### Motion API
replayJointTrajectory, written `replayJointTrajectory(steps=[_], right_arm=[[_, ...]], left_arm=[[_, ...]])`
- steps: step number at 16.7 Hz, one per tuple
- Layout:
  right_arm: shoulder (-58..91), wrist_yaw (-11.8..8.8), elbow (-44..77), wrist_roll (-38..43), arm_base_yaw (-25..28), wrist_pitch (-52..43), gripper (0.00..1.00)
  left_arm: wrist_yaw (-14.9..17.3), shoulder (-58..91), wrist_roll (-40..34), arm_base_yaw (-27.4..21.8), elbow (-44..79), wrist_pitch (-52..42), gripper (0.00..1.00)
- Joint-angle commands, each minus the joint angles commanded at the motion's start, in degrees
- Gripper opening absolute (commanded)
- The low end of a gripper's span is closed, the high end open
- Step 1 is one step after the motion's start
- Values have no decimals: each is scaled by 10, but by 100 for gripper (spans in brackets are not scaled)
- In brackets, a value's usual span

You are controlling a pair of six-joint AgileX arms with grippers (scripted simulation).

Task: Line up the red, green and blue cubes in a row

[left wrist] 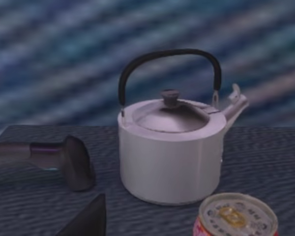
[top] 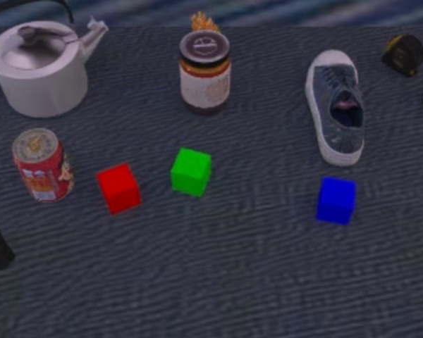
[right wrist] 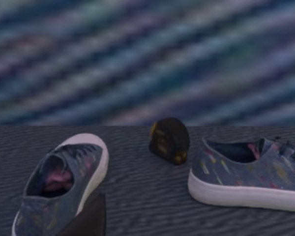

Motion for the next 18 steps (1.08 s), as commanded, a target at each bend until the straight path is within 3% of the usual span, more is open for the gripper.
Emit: replayJointTrajectory(steps=[4, 8, 18], right_arm=[[0, 0, 0, 0, 0, 0, 100], [0, 0, 0, 0, 0, 0, 100], [0, 0, 0, 0, 0, 0, 100]], left_arm=[[0, 18, 8, -4, 18, -12, 100], [0, 126, 56, -26, 122, -82, 100], [3, 708, 261, -123, 558, -401, 100]])
